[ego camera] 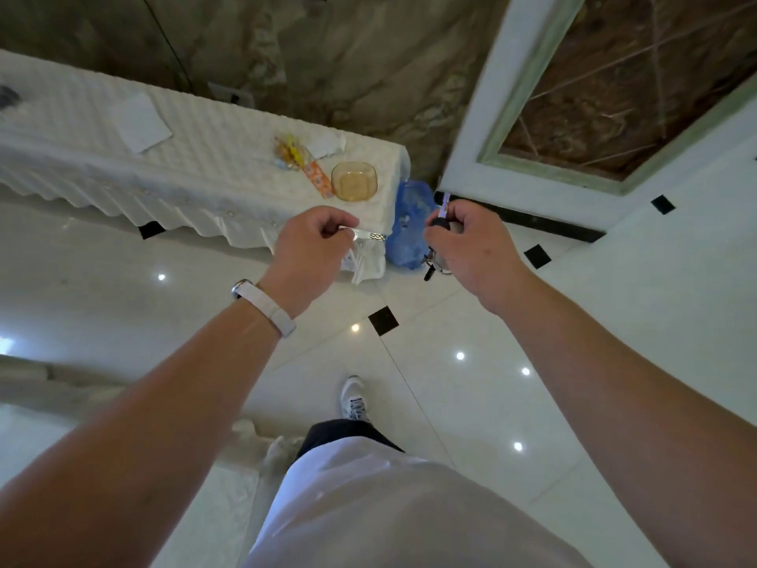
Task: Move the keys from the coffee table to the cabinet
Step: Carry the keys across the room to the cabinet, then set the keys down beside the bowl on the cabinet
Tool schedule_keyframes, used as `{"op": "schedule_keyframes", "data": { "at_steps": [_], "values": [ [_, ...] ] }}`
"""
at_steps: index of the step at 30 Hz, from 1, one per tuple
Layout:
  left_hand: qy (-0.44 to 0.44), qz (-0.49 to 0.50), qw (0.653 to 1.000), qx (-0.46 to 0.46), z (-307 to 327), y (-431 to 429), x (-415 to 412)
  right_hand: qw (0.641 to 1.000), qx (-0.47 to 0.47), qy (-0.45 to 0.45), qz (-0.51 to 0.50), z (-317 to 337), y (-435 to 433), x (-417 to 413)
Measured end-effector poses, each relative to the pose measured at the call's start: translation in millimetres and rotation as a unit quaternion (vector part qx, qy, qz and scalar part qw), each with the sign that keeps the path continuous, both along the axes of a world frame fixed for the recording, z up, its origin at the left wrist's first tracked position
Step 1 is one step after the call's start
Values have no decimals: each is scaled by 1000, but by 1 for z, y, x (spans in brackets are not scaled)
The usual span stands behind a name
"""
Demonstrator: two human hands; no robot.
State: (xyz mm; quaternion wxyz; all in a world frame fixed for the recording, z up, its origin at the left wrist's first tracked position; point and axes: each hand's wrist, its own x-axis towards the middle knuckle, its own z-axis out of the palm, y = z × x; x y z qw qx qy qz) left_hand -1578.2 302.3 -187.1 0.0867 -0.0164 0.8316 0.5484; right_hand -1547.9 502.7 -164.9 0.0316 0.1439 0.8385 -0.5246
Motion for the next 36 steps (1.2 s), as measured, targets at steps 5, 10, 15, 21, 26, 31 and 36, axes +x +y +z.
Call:
{"op": "schedule_keyframes", "data": {
  "at_steps": [5, 10, 15, 21, 26, 31, 36],
  "values": [
    [2, 2, 1000, -2, 3, -12, -72, 1000, -4, -8, -27, 5, -12, -69],
    [6, 6, 1000, 1, 3, -21, -122, 1000, 17, -18, -18, 7, -17, -121],
    [7, 22, 1000, 3, -6, -22, -161, 1000, 17, -12, -11, 1, -15, -172],
    [-5, 60, 998, -7, -22, -10, -214, 1000, 4, -17, 20, -23, -2, -239],
    [-30, 104, 994, -24, -35, 16, -268, 997, -12, -43, 65, -45, 23, -312],
    [-77, 119, 988, -61, -54, 52, -323, 992, -23, -74, 101, -68, 56, -382],
    [-95, 146, 980, -92, -81, 72, -370, 985, -1, -106, 138, -100, 71, -437]
  ]
}}
